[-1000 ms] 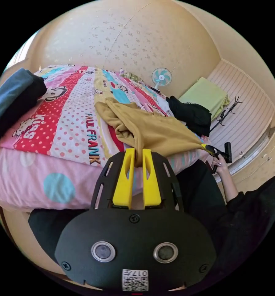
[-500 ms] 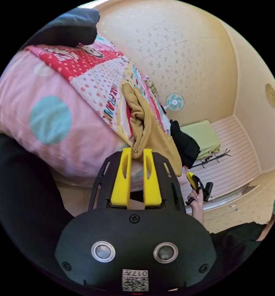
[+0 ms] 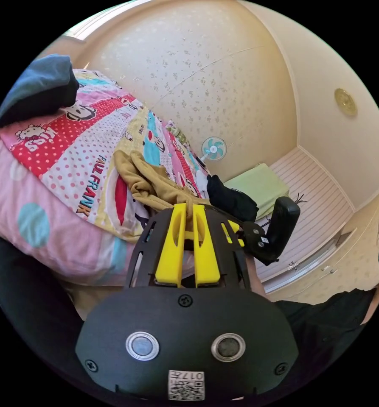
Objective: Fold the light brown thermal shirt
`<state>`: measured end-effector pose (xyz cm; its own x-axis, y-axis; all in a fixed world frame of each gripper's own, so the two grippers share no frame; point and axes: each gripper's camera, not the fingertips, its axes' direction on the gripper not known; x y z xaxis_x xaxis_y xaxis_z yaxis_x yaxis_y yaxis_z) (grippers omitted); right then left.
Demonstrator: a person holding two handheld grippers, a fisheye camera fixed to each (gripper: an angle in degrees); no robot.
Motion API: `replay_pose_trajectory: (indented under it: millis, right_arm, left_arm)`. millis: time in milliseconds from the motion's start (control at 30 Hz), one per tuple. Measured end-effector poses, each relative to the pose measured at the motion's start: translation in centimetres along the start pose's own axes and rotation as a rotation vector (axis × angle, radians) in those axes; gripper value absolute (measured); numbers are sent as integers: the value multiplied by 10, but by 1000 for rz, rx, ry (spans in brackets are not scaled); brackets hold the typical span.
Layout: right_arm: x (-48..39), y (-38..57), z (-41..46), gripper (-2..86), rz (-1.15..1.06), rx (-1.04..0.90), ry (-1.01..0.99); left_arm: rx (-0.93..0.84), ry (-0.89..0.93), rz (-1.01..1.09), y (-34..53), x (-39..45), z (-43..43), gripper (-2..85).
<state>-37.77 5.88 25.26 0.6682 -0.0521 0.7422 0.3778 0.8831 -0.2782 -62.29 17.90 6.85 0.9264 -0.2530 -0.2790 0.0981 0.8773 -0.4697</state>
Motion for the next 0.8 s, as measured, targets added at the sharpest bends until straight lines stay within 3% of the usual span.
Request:
replay_pose_trajectory:
  millis: [100,200,300,367,533,667,800]
  right_arm:
    - [35,10,-21,56,144,99,83]
    - [128,61,-67,51,464,262,-9]
    - [207,160,-107,48,811,452,-101]
    - [225,239,-125,45,991,516,2]
    - [221,341,-113,36,1202,391,204]
    - [234,387,-100,29,1289,393,59]
    - [250,393,-112,28,1298,386,80]
  left_arm:
    - [53,36,49,13,-11,-11,38]
    - [118,-8,47,35,-32,-17,43]
    - [13,-6,1,47,-56,-3,42]
    - [-23,24,-11,51,-62,6,41]
    - [-119,66,55,55,-50,36,42]
    - [-194,94,101,62,-31,61,60]
    - [-251,194,147,52,2,100,99]
